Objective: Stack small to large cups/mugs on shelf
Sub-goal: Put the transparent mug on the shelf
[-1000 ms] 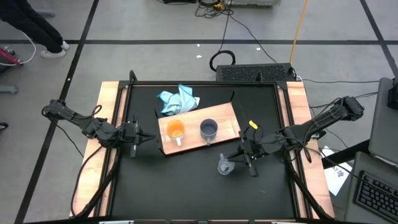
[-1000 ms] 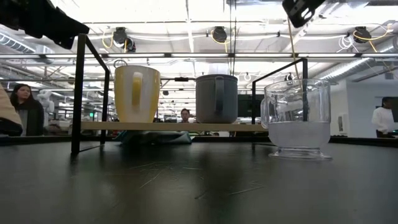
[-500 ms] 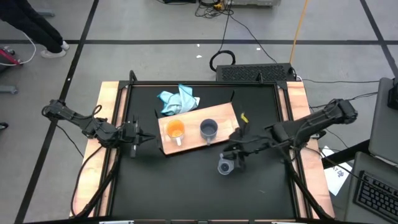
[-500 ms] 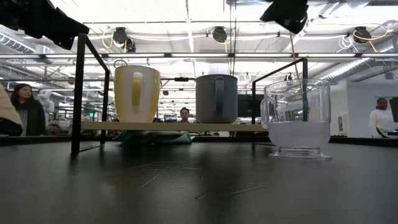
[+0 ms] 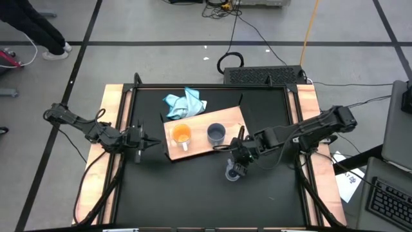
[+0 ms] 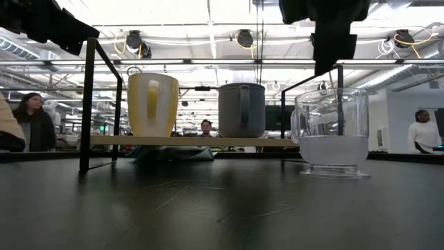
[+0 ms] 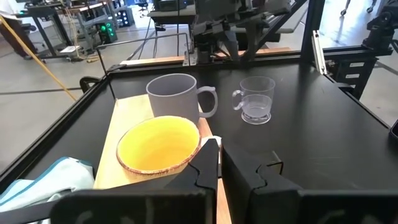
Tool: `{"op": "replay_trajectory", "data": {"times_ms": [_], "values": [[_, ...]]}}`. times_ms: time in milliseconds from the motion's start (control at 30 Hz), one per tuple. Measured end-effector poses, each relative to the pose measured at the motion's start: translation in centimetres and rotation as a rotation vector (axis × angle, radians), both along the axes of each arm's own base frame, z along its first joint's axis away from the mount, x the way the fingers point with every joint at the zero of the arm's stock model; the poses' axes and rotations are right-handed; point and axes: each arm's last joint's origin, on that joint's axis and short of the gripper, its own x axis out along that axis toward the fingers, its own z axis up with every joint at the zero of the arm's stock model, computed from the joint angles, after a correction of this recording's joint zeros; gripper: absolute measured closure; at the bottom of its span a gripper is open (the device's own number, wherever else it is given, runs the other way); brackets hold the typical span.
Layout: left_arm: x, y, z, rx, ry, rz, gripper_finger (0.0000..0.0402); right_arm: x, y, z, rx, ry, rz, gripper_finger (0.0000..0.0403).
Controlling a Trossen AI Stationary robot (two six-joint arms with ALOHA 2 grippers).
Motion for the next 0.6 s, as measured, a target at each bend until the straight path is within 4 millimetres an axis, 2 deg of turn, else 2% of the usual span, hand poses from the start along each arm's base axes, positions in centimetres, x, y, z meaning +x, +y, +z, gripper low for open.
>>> {"op": "replay_trajectory", "data": {"times_ms": [367,600], "values": [[0.0,-0.1,0.0,-0.004,0.004,-0.044,0.038,-0.2,0.1,-0.5,0.017,0.047,-0.017,0.0268],[0.0,-0.1,0.0,0.004,-0.002,-0.047,0.038,-0.7,-0.1,-2.4,0.021,0.087,-0.044,0.0268]]}}
